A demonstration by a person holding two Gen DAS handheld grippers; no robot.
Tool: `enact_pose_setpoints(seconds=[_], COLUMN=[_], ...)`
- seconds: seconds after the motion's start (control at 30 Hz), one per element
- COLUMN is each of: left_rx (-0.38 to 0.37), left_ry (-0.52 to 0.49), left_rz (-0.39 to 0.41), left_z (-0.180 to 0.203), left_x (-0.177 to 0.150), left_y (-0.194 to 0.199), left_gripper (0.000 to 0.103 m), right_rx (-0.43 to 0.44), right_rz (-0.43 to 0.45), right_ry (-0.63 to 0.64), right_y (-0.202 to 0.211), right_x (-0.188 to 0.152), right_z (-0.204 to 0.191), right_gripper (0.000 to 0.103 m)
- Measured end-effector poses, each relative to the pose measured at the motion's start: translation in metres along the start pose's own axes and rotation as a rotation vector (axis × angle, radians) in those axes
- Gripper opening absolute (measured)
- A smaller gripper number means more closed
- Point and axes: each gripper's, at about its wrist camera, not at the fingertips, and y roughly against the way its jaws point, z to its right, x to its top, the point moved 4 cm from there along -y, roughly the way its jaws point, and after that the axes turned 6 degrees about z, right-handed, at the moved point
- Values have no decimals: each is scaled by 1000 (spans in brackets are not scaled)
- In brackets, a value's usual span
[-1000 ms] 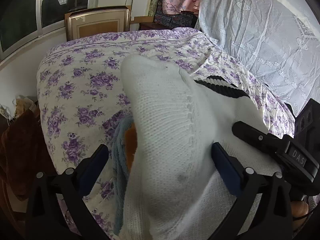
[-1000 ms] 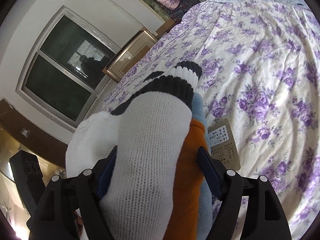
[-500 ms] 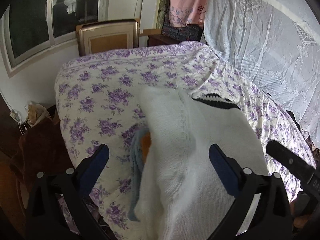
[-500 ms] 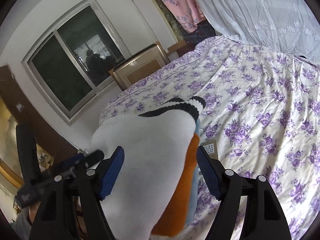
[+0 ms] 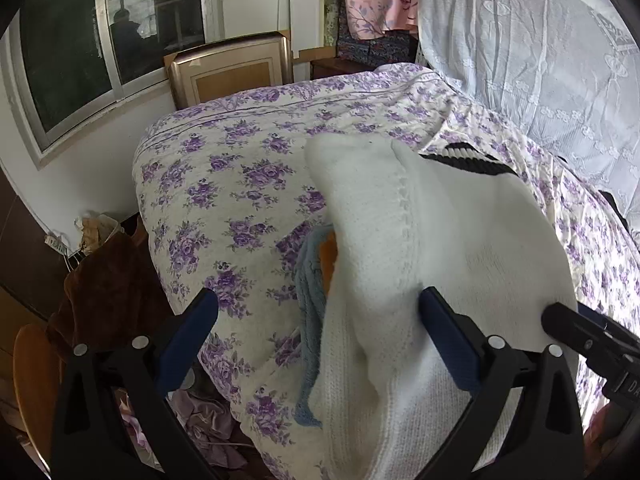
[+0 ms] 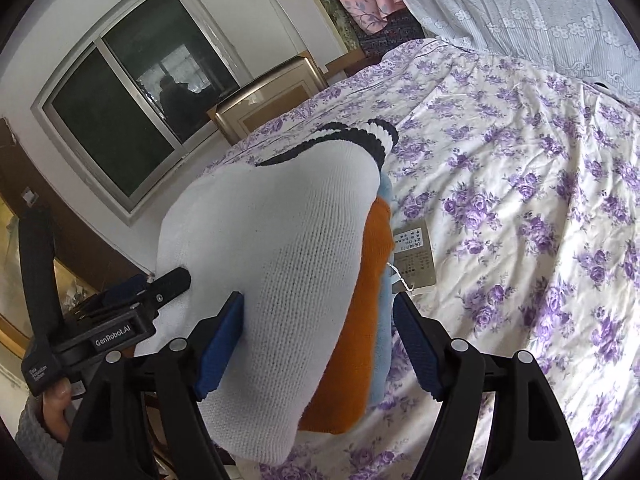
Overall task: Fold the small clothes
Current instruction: 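Lower the sweater onto the stack and open both grippers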
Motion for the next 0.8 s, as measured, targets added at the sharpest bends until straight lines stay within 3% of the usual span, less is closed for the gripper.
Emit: enact_pose_setpoints(seconds=[0.4,0.8], left_rx=[-14,12], left_ry=[6,7], left_rz=[22,73], left_z=[1,12], left_x=[5,6], left_y=[14,63], left_gripper=[98,98], right_rx=[-29,29], right_rz=[27,83], right_ry=[9,16], right_y=[23,67], right_x=[5,5], right_z=[-6,-18], right_gripper=[77,81])
